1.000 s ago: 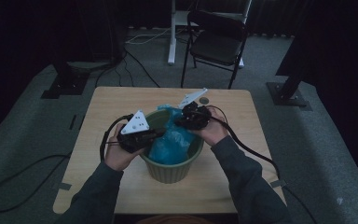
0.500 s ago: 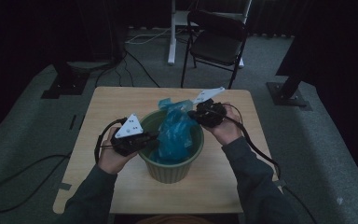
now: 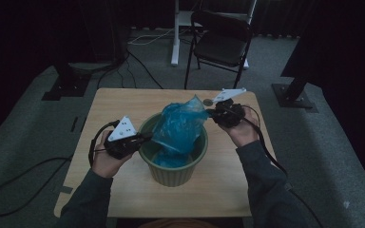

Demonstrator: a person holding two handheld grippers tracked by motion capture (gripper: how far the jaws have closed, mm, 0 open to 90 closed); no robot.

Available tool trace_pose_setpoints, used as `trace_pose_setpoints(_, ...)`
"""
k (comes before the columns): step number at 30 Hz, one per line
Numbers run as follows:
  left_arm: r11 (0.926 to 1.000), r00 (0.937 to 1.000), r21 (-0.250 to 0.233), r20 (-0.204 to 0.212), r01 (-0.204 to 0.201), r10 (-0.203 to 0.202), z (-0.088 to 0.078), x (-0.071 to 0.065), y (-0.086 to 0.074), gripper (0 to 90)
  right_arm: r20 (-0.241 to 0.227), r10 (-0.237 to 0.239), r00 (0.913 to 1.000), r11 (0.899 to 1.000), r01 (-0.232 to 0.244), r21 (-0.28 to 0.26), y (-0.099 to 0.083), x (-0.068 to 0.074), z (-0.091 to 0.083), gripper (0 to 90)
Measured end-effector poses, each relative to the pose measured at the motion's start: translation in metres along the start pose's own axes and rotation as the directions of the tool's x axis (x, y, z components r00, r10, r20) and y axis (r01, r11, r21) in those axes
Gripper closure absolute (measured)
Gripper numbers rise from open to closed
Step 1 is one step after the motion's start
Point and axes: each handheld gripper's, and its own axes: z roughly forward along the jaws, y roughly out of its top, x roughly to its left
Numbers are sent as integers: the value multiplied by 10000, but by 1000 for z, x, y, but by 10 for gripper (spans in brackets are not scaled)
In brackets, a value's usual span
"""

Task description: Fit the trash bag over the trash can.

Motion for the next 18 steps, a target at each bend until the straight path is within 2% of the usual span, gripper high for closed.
trace_pose_setpoints(8, 9993, 9984, -51, -423, 373, -375, -11, 10, -10, 900, 201, 313, 9993, 9995, -311, -73, -8, -9, -6, 900)
trace_pose_setpoints(11, 9975, 9945, -153, -780, 685, -695, -20, 20, -18, 900, 250, 483, 9985, 9987, -479, -175, -12, -14, -9, 900)
trace_pose_setpoints(18, 9939, 9871, -216, -1167, 1082, -1100, -29, 31, -28, 900, 317, 658, 9973, 9978, -653, -144, -18, -20, -13, 900)
